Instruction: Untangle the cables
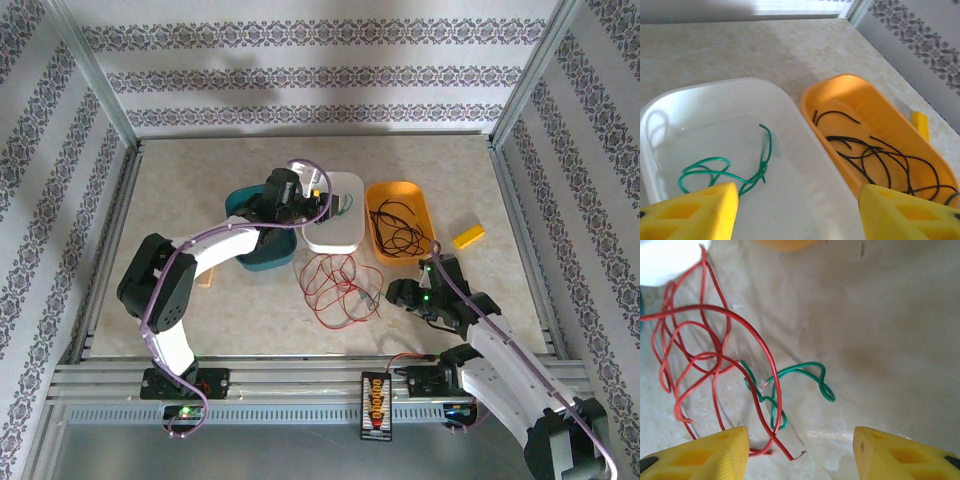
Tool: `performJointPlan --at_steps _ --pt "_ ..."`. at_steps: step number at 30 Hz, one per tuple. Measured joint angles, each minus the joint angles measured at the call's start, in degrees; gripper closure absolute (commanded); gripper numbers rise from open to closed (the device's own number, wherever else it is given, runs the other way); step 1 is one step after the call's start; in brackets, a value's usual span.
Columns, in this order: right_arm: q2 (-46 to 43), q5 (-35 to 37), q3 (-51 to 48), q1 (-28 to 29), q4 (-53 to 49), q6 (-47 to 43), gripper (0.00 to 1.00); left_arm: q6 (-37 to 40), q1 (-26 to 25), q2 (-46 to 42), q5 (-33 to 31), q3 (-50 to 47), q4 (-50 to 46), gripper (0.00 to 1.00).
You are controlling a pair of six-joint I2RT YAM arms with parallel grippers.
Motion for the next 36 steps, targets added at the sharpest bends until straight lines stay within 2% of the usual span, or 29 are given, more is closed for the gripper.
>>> performJointPlan --at_steps 3,10,17,24,27,29,31,36 --pt "2.54 0.44 0.00 0.13 0.02 -0.15 0.45 2.95 -1.57 -2.14 2.34 -0.35 -1.05 0.35" --pt "8.74 2.97 0.92 0.13 0.90 -0.85 0.49 7.69 -9.77 -7.78 6.38 -5.95 -4.83 0.36" --pt "15.28 4.15 3.61 0.90 2.47 -3.26 0.52 12.13 -14.12 -6.23 9.64 -6.12 -12.76 0.39" --pt "20.44 4.50 6.80 2.23 4.13 -5.20 0.61 15.82 -16.63 -0.87 9.81 -2.19 -18.14 0.42" --pt "22.75 4.52 7.45 3.58 4.94 -5.62 0.72 16.52 -17.29 1.29 9.79 -1.14 -18.93 0.42" --pt "23.87 4.63 7.50 4.26 5.27 -5.97 0.88 16.63 -17.55 2.34 9.79 -0.98 -19.17 0.43" --pt "24.68 4.85 7.50 4.33 5.25 -6.14 0.98 16.61 -17.64 3.15 9.77 -0.96 -19.17 0.44" --pt "24.35 7.21 7.69 4.52 3.98 -6.38 1.00 16.61 -17.66 5.49 9.53 -0.94 -19.19 0.47"
